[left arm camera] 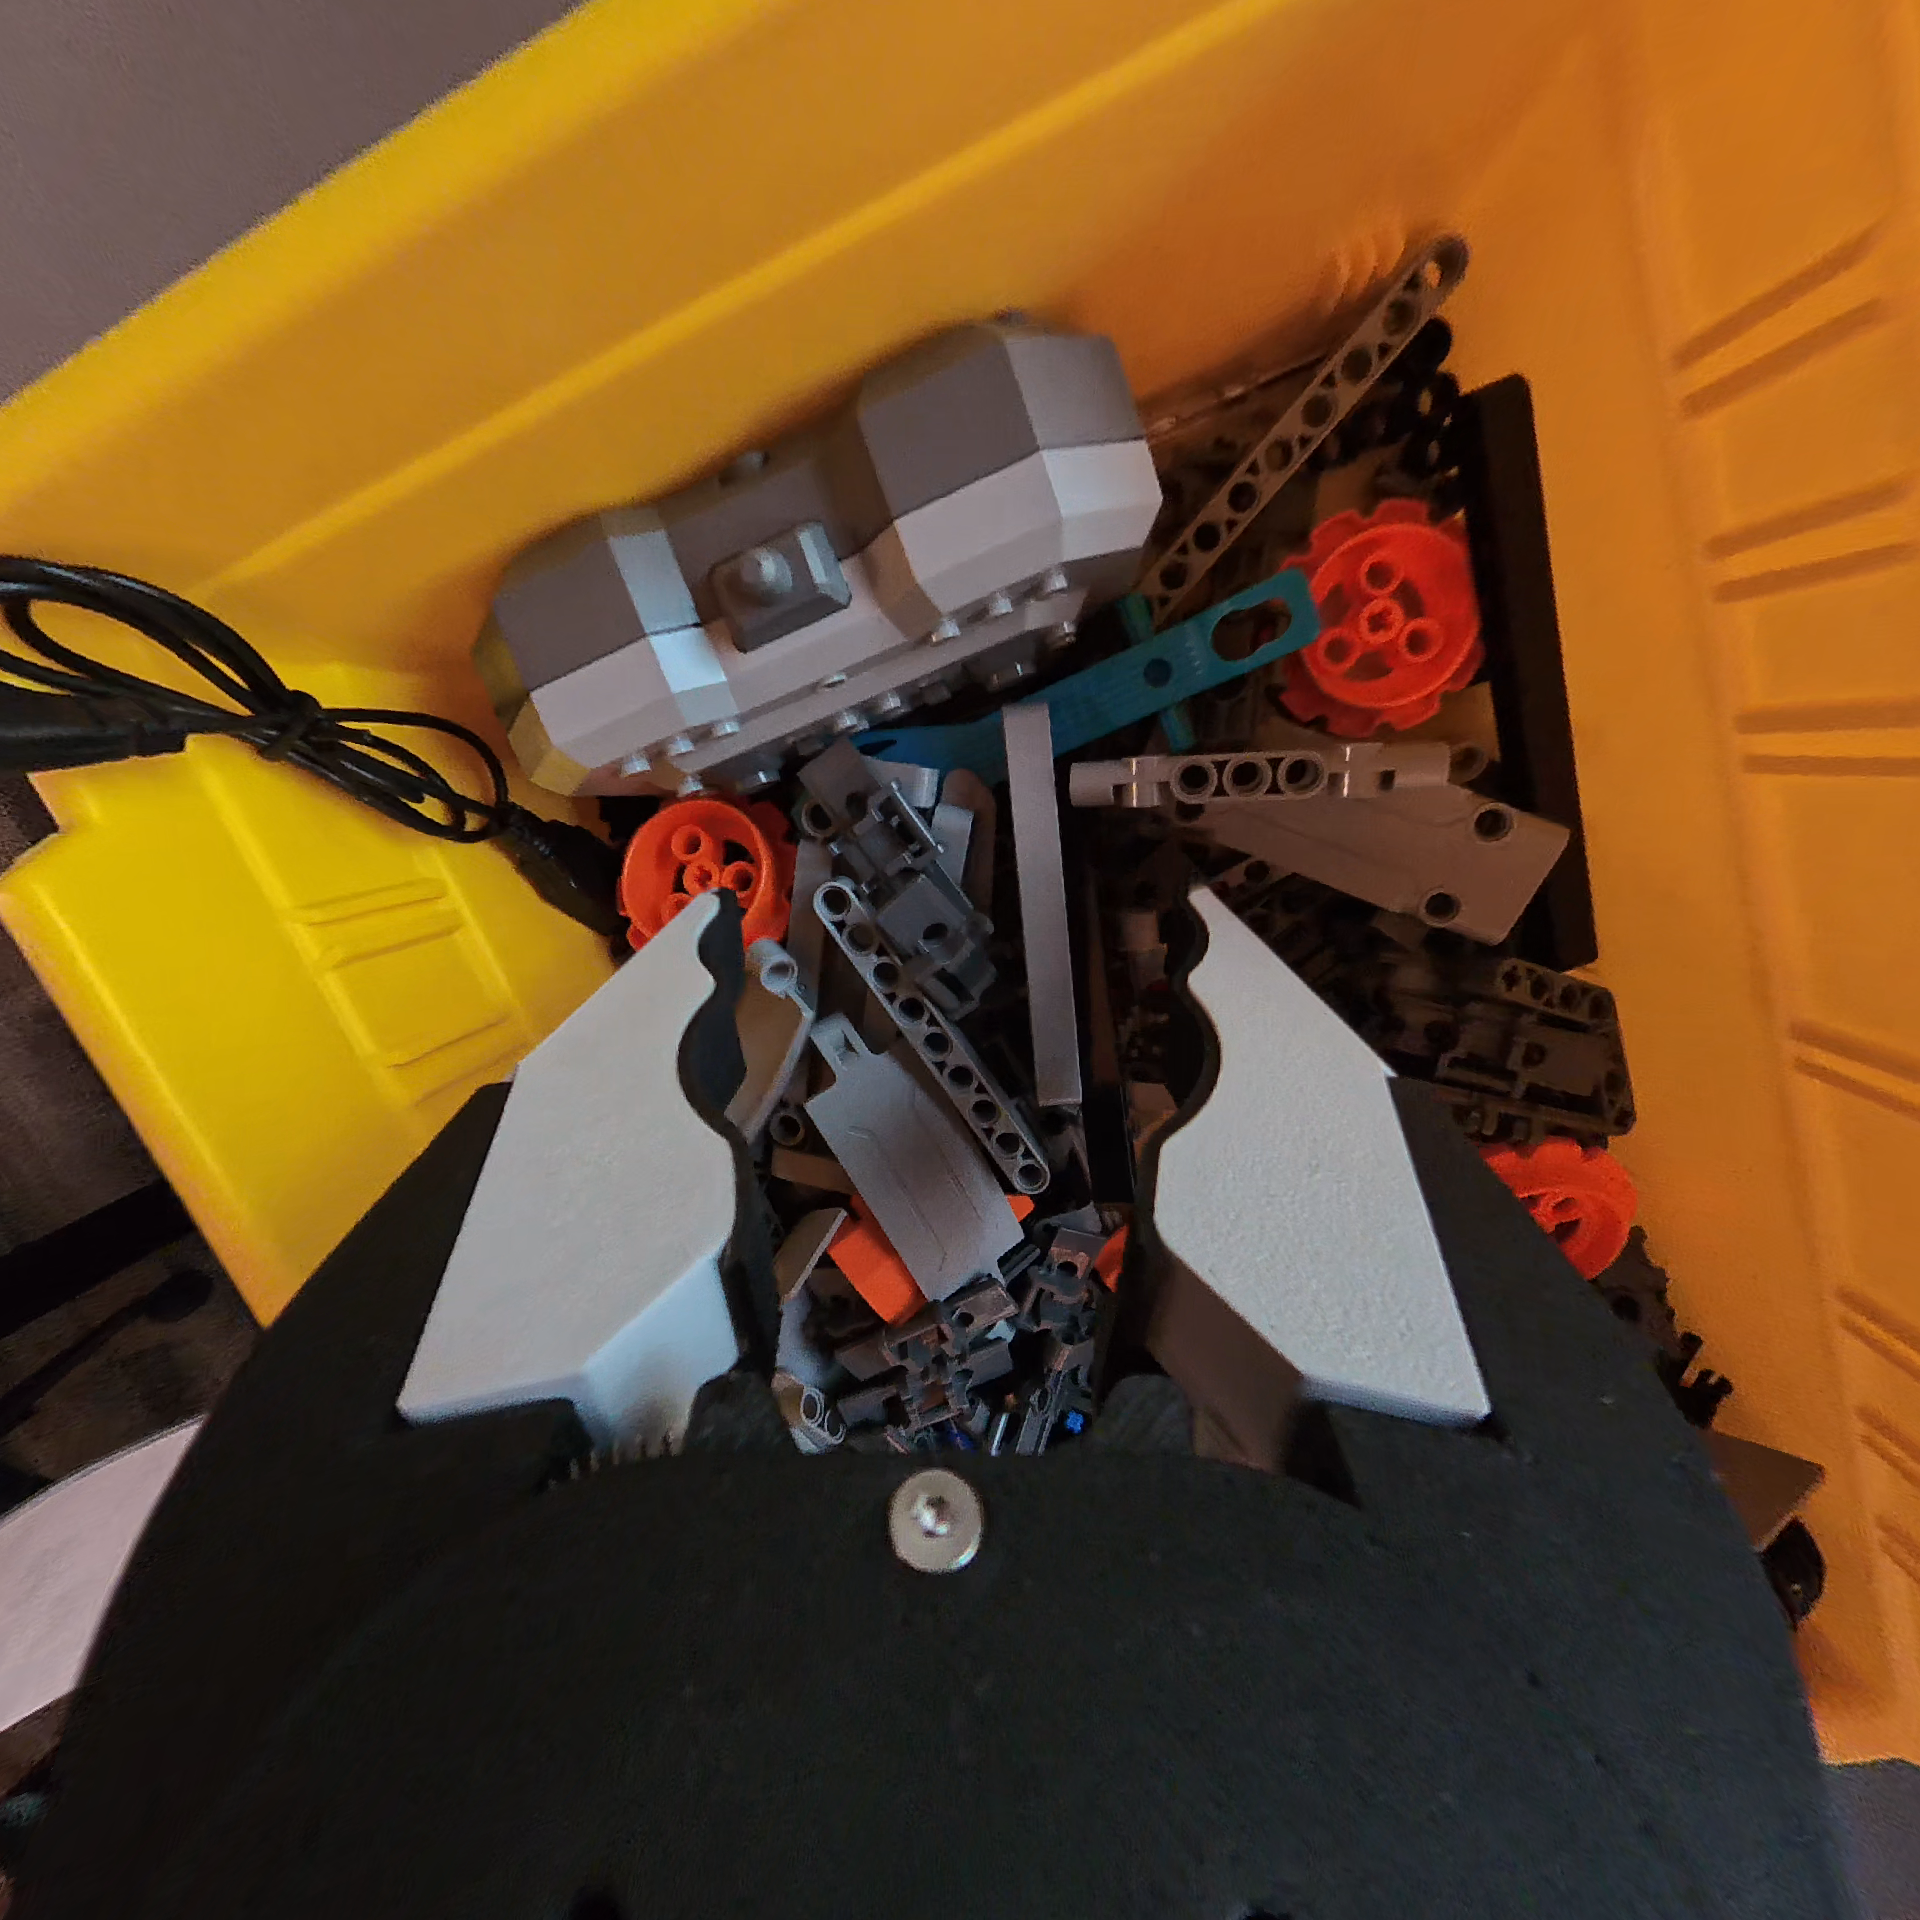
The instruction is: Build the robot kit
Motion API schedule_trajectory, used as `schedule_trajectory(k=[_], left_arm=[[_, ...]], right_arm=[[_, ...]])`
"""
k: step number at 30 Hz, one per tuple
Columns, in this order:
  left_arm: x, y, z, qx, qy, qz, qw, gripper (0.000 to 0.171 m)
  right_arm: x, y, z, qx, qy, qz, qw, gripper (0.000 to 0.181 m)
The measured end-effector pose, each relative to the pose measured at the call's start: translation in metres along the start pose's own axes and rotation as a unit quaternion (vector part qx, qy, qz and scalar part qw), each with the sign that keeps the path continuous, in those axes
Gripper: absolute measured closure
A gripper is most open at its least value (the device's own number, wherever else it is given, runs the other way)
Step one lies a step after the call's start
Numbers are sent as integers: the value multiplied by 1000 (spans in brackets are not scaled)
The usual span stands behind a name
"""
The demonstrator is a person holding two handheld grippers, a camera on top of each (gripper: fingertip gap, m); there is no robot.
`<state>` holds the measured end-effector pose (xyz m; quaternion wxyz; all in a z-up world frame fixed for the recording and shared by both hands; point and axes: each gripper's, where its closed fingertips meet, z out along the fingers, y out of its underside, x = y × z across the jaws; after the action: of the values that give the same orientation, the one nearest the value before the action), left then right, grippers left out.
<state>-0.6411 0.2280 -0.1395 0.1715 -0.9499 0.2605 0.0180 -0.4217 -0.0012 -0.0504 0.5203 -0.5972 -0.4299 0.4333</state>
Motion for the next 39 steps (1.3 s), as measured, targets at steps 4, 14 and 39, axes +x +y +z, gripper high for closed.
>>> schedule_trajectory(k=[4, 14, 39], left_arm=[[-1, 8, 0, -20, -10, 12, 1000, 93], [-4, 25, -4, -78, -49, 28, 995, 111], [-7, 67, -29, -97, 23, -51, 994, 107]], right_arm=[[-16, 5, 5, -14, -22, -32, 999, 147], [-19, 13, 7, -34, -40, -6, 999, 151], [-7, 14, 7, -22, -60, 96, 993, 151]])
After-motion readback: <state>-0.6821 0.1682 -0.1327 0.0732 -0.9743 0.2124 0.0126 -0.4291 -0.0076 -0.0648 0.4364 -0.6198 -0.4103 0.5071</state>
